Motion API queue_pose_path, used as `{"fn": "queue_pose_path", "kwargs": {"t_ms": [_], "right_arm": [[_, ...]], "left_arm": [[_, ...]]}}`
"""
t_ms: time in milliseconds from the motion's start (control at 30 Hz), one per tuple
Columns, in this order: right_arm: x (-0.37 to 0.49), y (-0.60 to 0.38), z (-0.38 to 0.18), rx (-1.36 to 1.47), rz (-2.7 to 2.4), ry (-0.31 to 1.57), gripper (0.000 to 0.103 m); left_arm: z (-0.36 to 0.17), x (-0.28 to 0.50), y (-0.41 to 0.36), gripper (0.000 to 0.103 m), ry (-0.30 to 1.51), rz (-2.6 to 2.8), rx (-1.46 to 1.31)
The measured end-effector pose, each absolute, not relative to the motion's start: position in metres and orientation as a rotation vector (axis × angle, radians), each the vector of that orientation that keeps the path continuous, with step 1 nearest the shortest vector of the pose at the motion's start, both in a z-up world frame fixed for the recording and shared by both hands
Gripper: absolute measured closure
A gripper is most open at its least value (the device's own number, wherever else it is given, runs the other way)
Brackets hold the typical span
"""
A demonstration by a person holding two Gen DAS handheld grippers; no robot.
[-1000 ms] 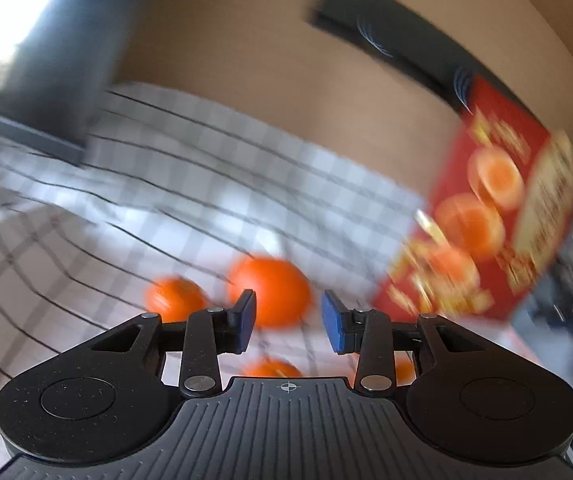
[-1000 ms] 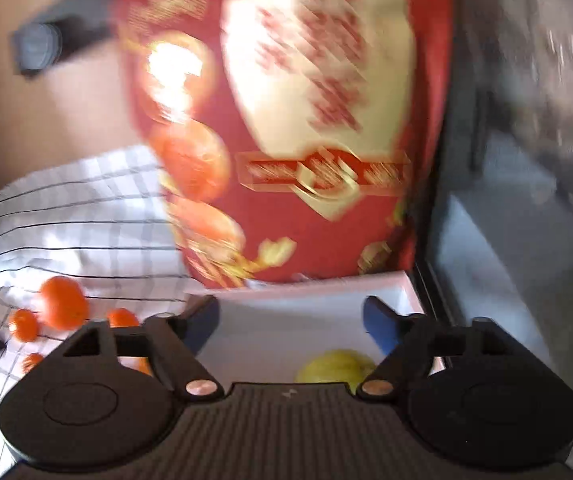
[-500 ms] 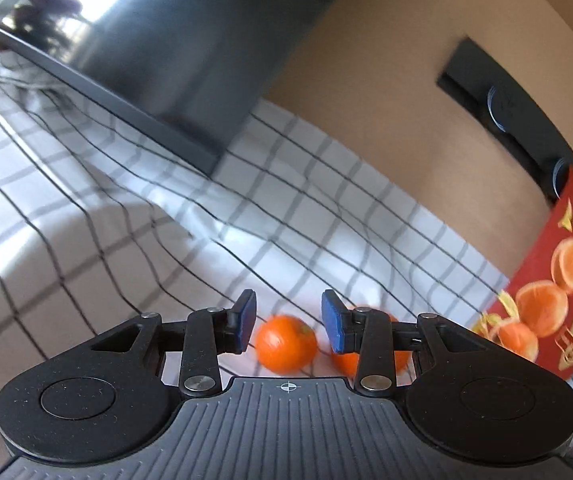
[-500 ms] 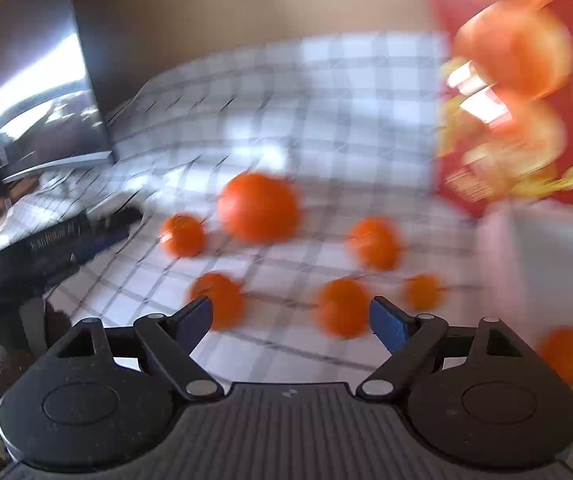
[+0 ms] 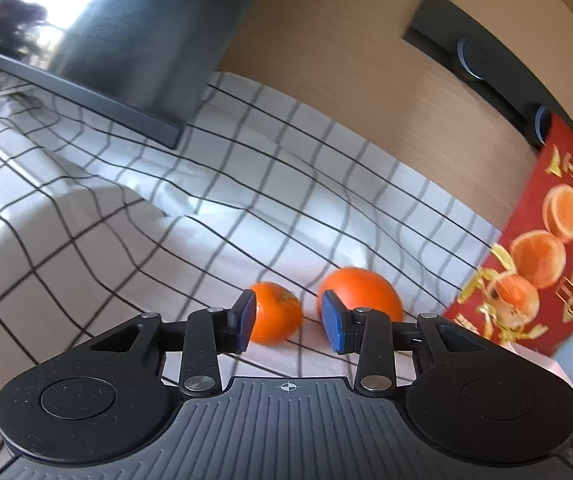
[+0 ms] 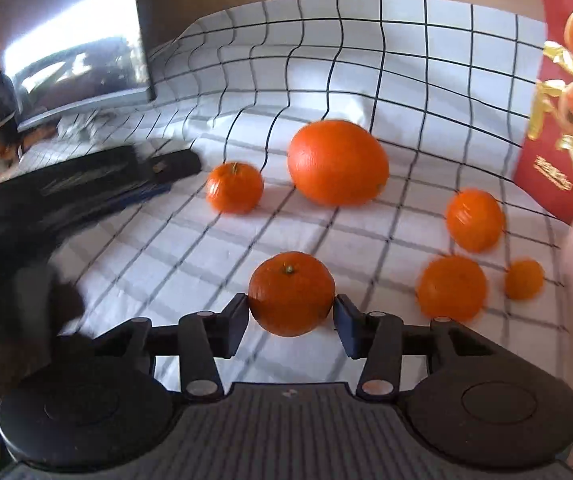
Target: Organize fruits
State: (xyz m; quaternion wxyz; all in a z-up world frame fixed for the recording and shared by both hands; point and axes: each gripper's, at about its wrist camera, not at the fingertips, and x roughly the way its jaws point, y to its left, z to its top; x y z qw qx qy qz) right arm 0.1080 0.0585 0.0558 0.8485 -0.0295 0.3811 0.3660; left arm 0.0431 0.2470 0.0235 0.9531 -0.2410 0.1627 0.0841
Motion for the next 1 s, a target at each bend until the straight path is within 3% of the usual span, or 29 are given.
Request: {"fn": "queue_pose_path", "kwargs": {"t_ms": [367,767,1000], "right_arm": [[0.014,-0.085,0.047,-0.088,0.820,0.735,0.057],[0.012,-0.110,0.024,0.046,0.815,0.691,0.053],[0.021,-0.124,0.022,0.161,0.804,0.707,0.045]], "left_arm": [[0.029,0.063,0.155,0.063,0.433,-0.171,-0.316],[0.048,0.107,0.085,0.063,0.481,-0.165,-0.136],[0.043,0.152,0.050,0.061,0.637,-0.172,-0.063]]}}
